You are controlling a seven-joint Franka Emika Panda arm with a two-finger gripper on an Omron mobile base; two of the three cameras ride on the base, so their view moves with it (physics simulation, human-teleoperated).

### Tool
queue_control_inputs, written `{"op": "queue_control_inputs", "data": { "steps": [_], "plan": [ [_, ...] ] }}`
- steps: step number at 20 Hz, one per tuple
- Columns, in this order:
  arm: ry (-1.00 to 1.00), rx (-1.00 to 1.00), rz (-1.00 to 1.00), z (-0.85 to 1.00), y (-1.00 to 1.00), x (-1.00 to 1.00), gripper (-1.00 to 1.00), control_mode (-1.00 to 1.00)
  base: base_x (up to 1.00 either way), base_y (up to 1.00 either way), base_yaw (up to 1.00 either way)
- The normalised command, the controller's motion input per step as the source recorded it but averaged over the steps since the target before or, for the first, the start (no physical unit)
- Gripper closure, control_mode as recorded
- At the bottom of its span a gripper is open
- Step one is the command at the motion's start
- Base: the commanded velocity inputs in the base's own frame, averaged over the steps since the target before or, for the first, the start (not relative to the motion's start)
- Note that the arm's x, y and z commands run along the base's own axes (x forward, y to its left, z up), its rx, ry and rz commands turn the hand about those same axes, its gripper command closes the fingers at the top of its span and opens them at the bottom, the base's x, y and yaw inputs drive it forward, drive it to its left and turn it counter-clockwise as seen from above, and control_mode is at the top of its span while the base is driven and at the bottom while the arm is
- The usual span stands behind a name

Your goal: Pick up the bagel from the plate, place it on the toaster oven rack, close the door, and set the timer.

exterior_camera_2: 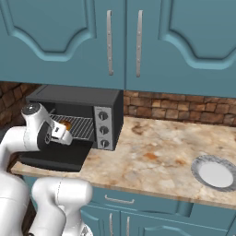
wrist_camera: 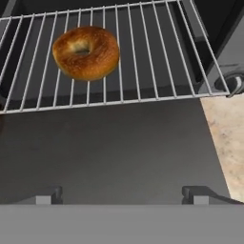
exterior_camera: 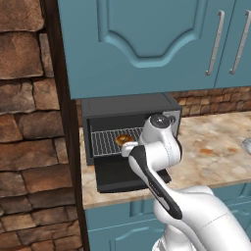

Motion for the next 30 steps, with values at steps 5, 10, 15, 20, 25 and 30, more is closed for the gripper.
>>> {"op": "queue_control_inputs", "data": {
  "steps": [5,10,15,20,25,30],
  "plan": [
    [0.00,0.00,0.00,-0.28,-0.05,0.15,-1.00,-1.00,0.00,0.00,0.00],
    [0.00,0.00,0.00,-0.28,0.00,0.20,-1.00,-1.00,0.00,0.00,0.00],
    [0.00,0.00,0.00,-0.22,0.00,0.31,-1.00,-1.00,0.00,0.00,0.00],
    [0.00,0.00,0.00,-0.10,0.00,0.32,-1.00,-1.00,0.00,0.00,0.00],
    [0.00,-0.01,0.00,-0.07,0.00,0.32,-1.00,-1.00,0.00,0.00,0.00],
    [0.00,-0.01,0.00,-0.04,0.00,0.32,-1.00,-1.00,0.00,0.00,0.00]
  ]
}}
